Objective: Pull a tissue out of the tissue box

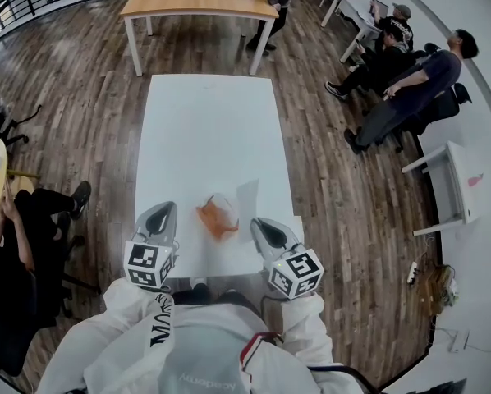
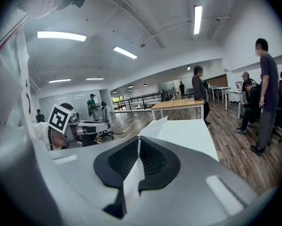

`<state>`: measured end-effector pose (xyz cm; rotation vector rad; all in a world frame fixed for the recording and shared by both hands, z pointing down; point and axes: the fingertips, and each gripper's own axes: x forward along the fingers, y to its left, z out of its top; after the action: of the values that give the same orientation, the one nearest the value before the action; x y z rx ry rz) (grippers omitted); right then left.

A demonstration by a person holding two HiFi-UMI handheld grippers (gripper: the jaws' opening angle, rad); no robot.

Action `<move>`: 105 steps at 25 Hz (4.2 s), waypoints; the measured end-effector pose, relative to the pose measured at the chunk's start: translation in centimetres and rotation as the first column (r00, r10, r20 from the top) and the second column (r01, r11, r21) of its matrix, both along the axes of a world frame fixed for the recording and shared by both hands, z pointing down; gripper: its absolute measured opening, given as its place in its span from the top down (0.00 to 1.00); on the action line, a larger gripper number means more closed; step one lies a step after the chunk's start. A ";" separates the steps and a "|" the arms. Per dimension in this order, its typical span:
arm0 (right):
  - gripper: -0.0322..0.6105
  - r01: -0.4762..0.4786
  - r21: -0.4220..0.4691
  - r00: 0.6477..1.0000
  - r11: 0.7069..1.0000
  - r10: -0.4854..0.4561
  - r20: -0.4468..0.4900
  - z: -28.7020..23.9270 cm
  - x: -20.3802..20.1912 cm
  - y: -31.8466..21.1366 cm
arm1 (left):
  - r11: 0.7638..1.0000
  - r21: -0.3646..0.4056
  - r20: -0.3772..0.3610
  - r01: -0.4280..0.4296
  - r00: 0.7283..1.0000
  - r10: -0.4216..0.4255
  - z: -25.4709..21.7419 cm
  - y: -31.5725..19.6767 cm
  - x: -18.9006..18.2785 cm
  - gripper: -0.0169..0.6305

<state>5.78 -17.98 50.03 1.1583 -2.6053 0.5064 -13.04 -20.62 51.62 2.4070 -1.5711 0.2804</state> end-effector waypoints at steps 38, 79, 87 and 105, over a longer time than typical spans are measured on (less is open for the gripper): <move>0.94 0.072 0.056 0.996 0.996 -0.075 0.058 -0.9 3.7 8.2 | 0.996 0.061 0.042 0.057 0.997 -0.060 -1.9 8.6 4.6 0.97; 0.94 0.067 0.107 0.994 0.992 -0.076 0.081 -2.2 10.5 23.9 | 0.995 0.090 0.044 0.053 0.997 -0.058 -2.8 24.2 11.7 0.97; 0.94 0.065 0.102 0.994 0.993 -0.074 0.086 -2.5 10.6 24.5 | 0.994 0.096 0.042 0.048 0.998 -0.052 -3.4 24.6 12.0 0.97; 0.94 0.058 0.067 0.994 0.996 -0.064 0.093 -1.7 7.8 25.6 | 0.998 0.045 0.036 0.042 0.998 -0.044 -2.0 26.5 9.3 0.97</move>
<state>13.59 7.66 48.29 1.0952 -2.7482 0.4792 -3.72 5.87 49.65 2.4109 -1.6600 0.2866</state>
